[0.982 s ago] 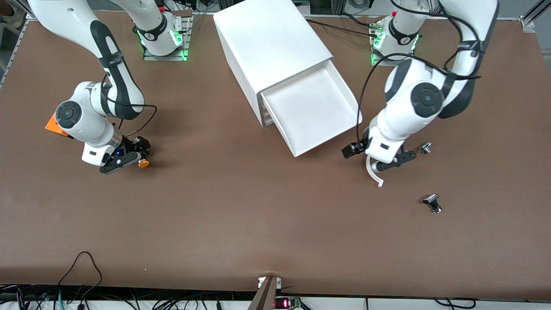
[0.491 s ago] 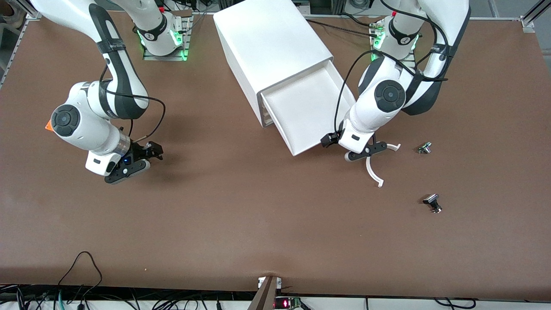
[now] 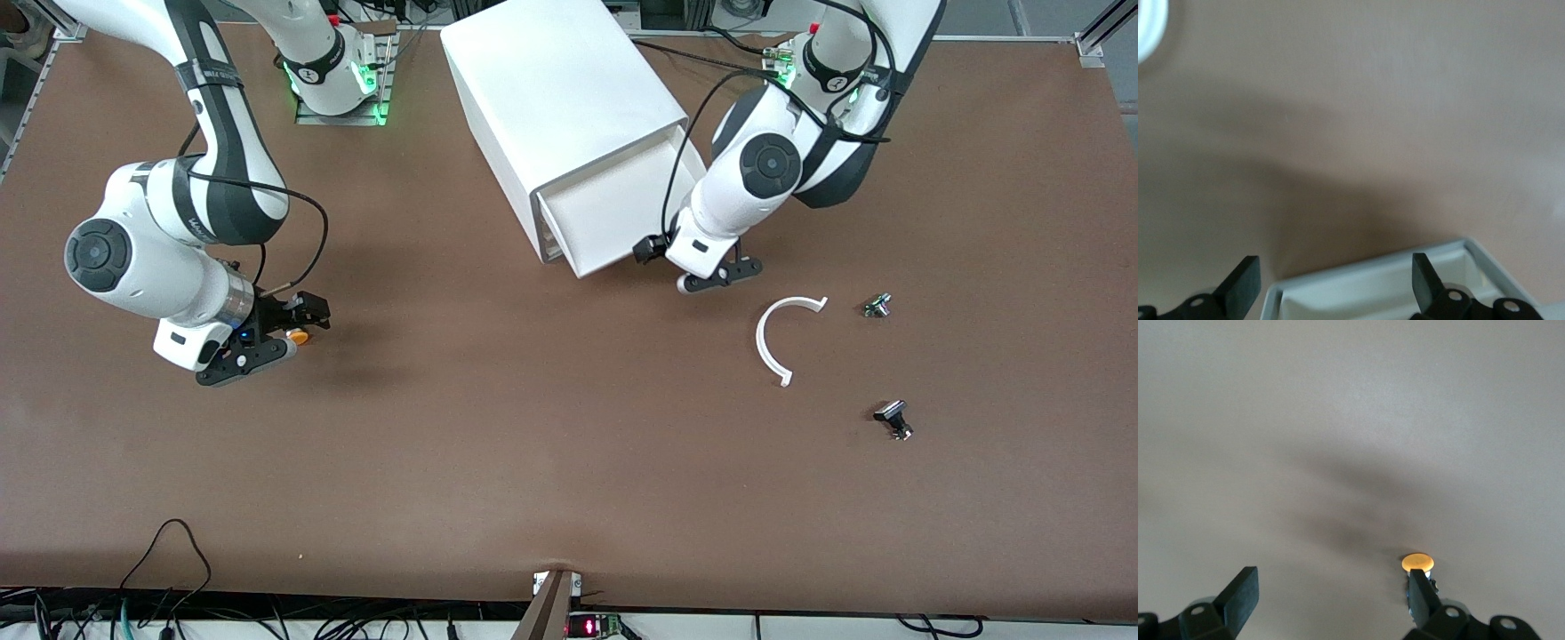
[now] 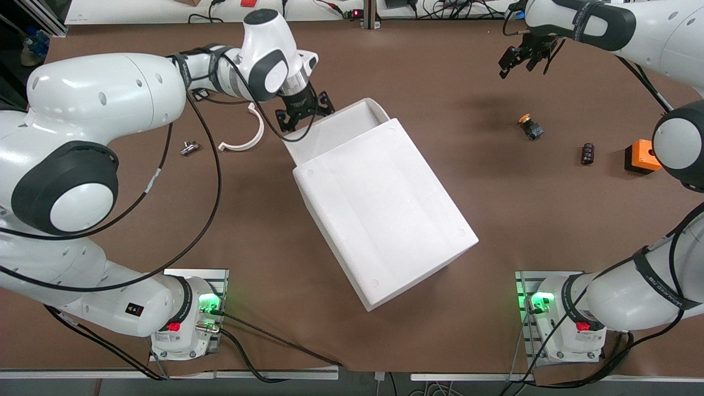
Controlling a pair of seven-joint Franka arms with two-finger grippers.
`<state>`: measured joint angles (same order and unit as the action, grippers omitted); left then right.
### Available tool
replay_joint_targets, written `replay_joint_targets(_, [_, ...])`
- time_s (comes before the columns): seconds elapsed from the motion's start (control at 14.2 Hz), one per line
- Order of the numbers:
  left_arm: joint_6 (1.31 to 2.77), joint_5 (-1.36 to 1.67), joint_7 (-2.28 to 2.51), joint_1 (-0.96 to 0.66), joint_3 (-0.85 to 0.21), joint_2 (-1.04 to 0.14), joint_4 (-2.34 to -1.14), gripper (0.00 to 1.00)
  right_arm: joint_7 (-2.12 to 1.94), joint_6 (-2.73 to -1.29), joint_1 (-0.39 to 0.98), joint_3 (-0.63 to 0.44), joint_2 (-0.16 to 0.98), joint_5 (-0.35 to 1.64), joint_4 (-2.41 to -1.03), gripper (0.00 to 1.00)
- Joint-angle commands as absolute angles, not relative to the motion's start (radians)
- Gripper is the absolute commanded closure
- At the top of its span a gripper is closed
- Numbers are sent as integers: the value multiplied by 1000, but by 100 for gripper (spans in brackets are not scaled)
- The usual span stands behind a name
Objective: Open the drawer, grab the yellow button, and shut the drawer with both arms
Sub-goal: 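Set the yellow button on the table and open the right gripper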
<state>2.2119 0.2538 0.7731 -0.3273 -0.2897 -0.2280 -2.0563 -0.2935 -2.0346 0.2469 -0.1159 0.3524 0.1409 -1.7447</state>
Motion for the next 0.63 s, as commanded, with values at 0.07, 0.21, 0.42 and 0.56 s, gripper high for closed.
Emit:
replay_joint_targets(0.07, [2185, 288, 842, -331, -382, -144, -2140, 0, -256, -1815, 262, -117, 370, 149, -1557, 0])
replay_joint_targets(0.21, [2161, 291, 848, -331, -426, -141, -2143, 0, -223, -1718, 281, -117, 365, 143, -1484, 0])
replay_joint_targets(0.42, [2125, 293, 848, -331, -477, -141, -2149, 0, -153, -1608, 288, -114, 356, 137, -1412, 0])
replay_joint_targets(0.56, [2092, 293, 847, -331, -500, -140, -2149, 0, -138, -1511, 311, -118, 357, 112, -1361, 0])
